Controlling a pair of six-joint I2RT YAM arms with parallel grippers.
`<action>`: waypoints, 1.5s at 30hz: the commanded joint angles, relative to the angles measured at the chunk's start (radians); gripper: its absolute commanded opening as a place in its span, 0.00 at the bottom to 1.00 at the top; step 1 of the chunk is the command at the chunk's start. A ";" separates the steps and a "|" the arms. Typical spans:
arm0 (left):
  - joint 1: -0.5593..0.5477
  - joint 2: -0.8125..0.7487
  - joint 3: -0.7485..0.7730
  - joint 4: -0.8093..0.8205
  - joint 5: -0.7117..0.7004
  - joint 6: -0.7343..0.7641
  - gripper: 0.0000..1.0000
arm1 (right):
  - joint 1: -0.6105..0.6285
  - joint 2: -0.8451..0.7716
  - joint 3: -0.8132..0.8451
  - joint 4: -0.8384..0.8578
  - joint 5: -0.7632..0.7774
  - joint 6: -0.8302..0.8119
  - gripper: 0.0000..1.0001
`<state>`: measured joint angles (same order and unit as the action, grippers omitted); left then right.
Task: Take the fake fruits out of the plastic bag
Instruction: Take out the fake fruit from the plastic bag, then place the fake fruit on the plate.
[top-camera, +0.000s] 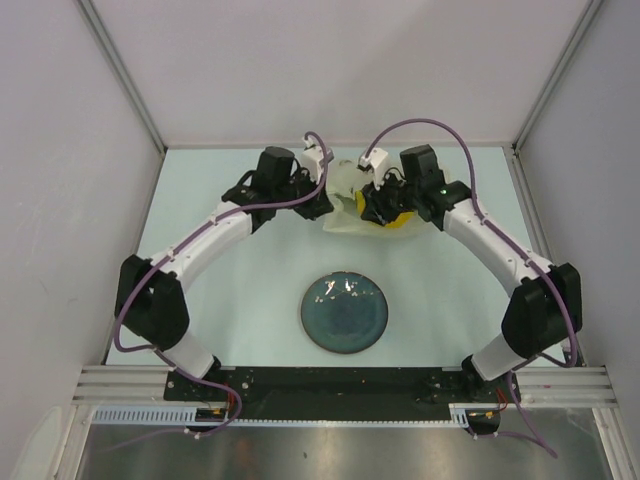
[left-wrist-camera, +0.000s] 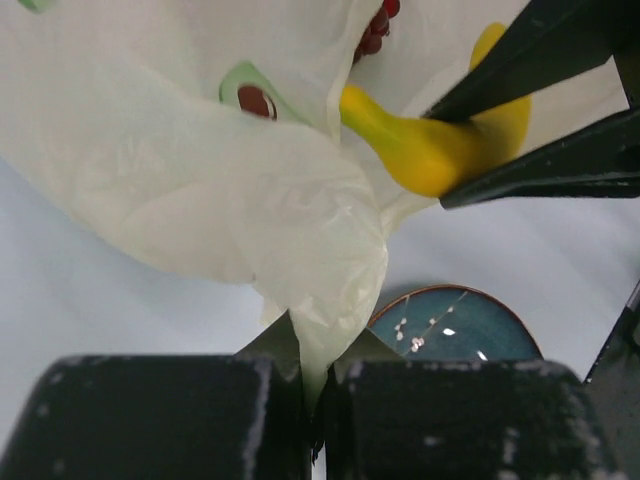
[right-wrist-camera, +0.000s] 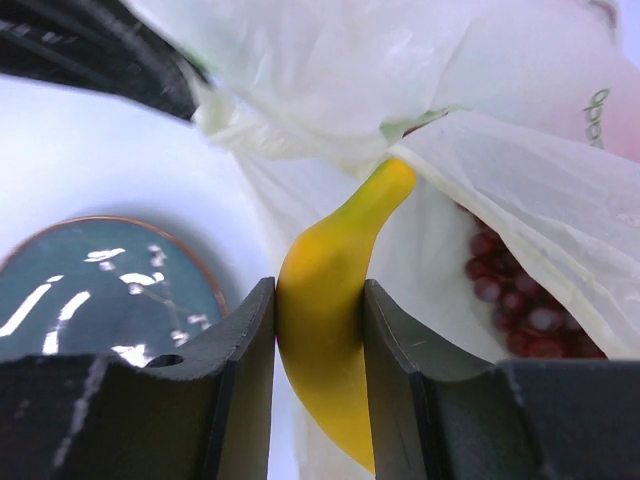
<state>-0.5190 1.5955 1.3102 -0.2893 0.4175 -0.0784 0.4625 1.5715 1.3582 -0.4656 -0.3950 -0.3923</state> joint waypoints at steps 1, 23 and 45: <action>-0.004 0.058 0.168 -0.117 0.035 0.190 0.00 | -0.030 -0.076 0.005 -0.042 -0.194 0.107 0.06; 0.017 -0.100 -0.009 0.032 0.030 -0.006 0.00 | 0.504 -0.343 -0.099 -0.240 -0.162 0.167 0.00; 0.017 -0.298 -0.181 0.061 0.070 0.014 0.02 | 0.766 -0.300 -0.449 -0.329 0.159 -0.500 0.00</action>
<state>-0.5053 1.3613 1.1446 -0.2710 0.4564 -0.0551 1.2209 1.2572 0.9028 -0.7845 -0.2817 -0.7956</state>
